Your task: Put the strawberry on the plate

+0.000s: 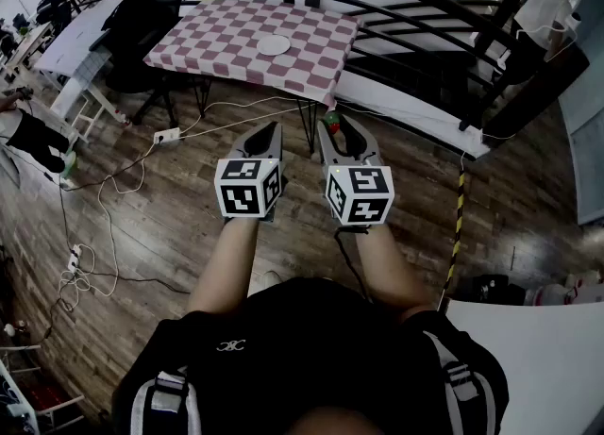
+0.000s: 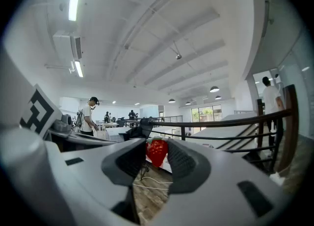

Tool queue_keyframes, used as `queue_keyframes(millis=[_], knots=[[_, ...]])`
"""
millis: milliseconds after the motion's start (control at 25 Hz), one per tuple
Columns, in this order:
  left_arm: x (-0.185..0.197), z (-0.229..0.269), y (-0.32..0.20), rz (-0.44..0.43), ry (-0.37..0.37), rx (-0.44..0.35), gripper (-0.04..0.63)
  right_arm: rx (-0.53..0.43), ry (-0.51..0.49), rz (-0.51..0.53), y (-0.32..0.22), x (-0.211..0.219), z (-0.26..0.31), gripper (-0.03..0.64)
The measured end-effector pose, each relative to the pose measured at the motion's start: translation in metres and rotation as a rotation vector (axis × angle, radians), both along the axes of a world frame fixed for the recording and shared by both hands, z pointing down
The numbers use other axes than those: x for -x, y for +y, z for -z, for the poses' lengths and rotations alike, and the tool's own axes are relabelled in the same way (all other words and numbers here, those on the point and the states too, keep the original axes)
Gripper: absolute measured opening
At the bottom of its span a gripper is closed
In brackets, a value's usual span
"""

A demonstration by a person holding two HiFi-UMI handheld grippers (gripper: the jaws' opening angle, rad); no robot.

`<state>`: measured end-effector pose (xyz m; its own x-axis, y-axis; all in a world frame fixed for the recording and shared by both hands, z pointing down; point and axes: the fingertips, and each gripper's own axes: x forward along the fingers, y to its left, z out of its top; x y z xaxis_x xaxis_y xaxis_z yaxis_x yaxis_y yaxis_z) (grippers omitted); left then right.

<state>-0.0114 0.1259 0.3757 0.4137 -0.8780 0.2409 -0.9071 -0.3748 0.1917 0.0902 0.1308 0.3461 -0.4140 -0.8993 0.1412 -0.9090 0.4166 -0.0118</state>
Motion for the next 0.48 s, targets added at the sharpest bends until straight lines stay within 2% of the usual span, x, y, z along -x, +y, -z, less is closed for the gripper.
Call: queue_keyframes(millis=[280,480], knots=[[0.027,0.0,-0.001,0.007,-0.001,-0.007,-0.002,-0.015,-0.011,0.007,0.0,0.026,0.001,0.146],[0.063,-0.005,-0.004,0.015,0.013,-0.001,-0.002,-0.023,0.0,-0.005,0.0,0.054,-0.002,0.146]])
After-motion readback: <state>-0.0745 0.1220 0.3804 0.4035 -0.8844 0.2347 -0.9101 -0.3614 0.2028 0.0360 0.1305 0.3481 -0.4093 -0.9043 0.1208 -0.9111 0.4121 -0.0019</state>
